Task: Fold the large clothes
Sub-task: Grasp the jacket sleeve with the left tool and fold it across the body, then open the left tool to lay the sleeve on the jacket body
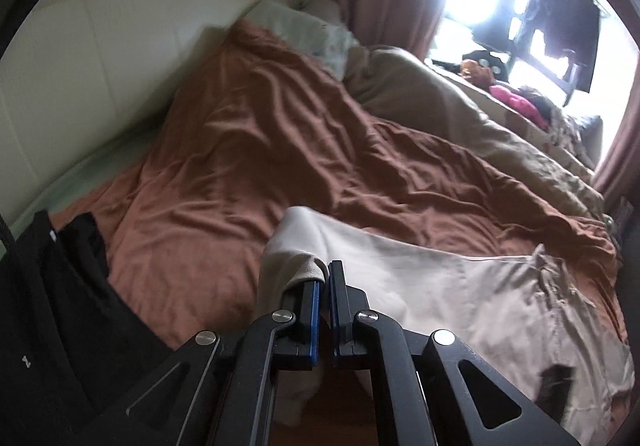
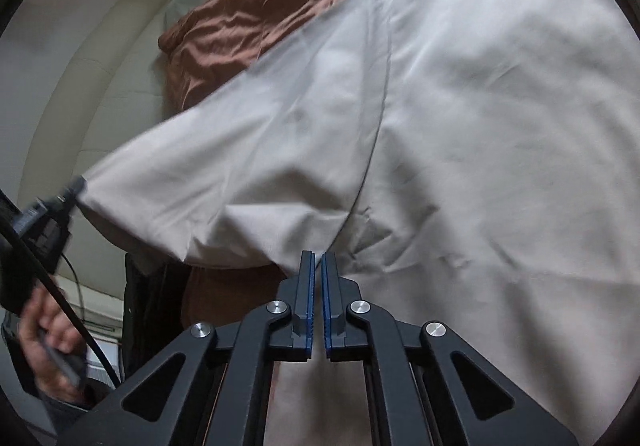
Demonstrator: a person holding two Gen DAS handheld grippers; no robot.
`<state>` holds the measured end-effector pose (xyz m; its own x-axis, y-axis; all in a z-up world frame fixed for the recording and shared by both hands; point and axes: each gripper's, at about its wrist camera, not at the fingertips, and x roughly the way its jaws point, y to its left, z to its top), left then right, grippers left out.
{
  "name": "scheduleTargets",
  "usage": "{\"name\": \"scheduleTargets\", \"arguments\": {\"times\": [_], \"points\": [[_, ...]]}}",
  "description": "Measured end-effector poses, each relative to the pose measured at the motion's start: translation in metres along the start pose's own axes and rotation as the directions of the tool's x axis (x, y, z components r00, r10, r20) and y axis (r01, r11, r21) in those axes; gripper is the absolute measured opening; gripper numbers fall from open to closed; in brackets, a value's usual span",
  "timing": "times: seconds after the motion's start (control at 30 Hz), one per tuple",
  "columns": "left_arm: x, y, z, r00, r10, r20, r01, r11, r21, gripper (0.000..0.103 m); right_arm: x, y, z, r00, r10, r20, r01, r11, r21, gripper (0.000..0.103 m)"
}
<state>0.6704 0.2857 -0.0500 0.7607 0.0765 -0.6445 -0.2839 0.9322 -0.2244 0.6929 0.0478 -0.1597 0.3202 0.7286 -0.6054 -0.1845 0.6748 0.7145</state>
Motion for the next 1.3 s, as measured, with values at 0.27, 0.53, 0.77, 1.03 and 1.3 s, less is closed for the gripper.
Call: {"name": "scheduleTargets", "arguments": {"times": [0.27,0.53,0.77,1.03,1.3], "points": [[-0.036,-0.062,0.009,0.993,-0.118,0.01,0.117,0.989,0.088,0.004,-0.012,-0.011,0.014,0.999,0.036,-0.007,-0.036,0.999,0.018,0.0],[-0.065,-0.127,0.004,0.973,-0.229,-0.002,0.226,0.959,0.171,0.004,-0.1,-0.002,0.003,0.993,0.026,0.116,-0.032,0.998,0.051,0.02],[-0.077,-0.188,-0.012,0.955,-0.295,-0.035,0.293,0.917,0.27,0.004,-0.202,-0.009,-0.046,0.953,-0.081,0.292,0.064,0.996,0.068,0.06],[-0.069,-0.248,-0.05,0.911,-0.385,-0.148,0.412,0.828,0.38,0.004,-0.29,-0.055,-0.101,0.915,-0.19,0.356,0.125,0.973,0.196,0.06],[-0.023,-0.293,-0.104,0.844,-0.388,-0.37,0.517,0.772,0.37,0.006,-0.349,-0.083,-0.113,0.878,-0.23,0.42,0.091,0.941,0.326,0.06]]}}
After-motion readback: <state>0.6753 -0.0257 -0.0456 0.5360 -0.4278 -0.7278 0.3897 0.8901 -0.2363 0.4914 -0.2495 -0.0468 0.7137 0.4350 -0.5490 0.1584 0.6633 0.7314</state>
